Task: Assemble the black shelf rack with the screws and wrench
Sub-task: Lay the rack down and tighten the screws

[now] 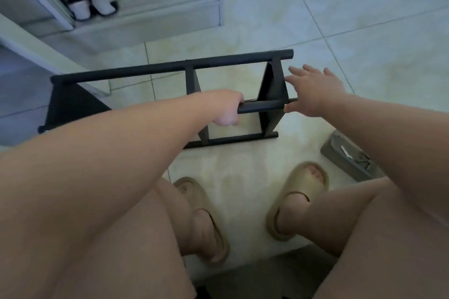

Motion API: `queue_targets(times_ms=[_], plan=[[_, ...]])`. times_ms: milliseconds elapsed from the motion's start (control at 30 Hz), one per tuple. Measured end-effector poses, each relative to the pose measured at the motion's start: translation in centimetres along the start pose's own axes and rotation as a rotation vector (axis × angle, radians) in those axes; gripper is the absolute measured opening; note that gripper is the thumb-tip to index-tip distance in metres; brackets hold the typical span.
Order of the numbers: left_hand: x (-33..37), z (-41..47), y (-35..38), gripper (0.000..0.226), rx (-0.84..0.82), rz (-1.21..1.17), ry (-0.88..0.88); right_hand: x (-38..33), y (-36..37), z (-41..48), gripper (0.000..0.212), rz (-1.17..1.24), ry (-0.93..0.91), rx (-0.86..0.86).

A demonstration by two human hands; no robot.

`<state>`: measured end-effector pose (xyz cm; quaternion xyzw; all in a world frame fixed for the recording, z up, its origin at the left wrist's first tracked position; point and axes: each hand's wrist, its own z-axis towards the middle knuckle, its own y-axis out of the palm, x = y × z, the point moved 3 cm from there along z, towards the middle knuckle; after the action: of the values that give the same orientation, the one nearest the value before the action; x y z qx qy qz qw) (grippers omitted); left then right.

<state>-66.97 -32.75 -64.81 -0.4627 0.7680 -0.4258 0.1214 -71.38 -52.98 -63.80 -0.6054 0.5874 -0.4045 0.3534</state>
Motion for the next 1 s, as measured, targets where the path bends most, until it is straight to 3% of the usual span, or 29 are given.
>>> queue_targets(times_ms=[100, 233, 367, 467, 667, 833, 1000], plan=[[-1.0, -0.2, -0.8, 0.037, 0.102, 0.213, -0.024, -1.3, -1.6, 1.6, 0.038, 0.005, -0.009, 0.041], [-1.9, 0.5, -1.4, 0.021, 0.121, 0.399, -0.069, -2.3, -2.7, 3.0, 0.055, 0.015, -0.129, -0.086], [-1.7, 1.7, -3.3, 0.021, 0.198, 0.309, -0.095, -1.2, -2.5, 2.6, 0.071, 0.007, -0.174, -0.168], [-2.1, 2.2, -5.6, 0.021, 0.319, 0.228, -0.094, -0.3, -2.3, 1.9, 0.087, 0.156, -0.112, -0.155], [-2.0, 2.7, -7.5, 0.019, 0.331, 0.182, -0.119, -0.6, -2.3, 1.4, 0.090, 0.185, -0.023, -0.017], [-1.8, 5.3, -7.3, 0.030, 0.249, 0.149, -0.127, -0.5, -0.6, 2.9, 0.095, 0.179, 0.069, -0.054], [-4.0, 9.3, -6.6, 0.035, 0.321, 0.059, -0.161, 0.3, 1.2, 6.7, 0.096, 0.238, 0.049, 0.004]])
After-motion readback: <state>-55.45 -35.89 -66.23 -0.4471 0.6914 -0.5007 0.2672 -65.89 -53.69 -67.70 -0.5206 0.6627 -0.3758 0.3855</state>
